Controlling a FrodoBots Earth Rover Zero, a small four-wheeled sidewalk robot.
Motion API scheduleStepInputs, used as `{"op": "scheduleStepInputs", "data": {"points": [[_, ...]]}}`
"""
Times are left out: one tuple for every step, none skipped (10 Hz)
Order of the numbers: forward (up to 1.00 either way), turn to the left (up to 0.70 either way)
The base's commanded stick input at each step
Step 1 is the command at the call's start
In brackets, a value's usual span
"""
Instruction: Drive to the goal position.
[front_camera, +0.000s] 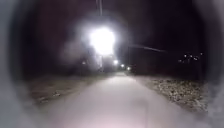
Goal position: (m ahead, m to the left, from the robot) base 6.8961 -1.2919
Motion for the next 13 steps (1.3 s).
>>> {"op": "scheduleStepInputs", "data": {"points": [[1.0, 0.0], [1.0, 0.0], [1.0, 0.0], [1.0, 0.0], [1.0, 0.0], [1.0, -0.03], [1.0, -0.18], [1.0, -0.39], [1.0, -0.33], [1.0, -0.15], [1.0, 0.0], [1.0, 0.0], [1.0, 0.0]]}}
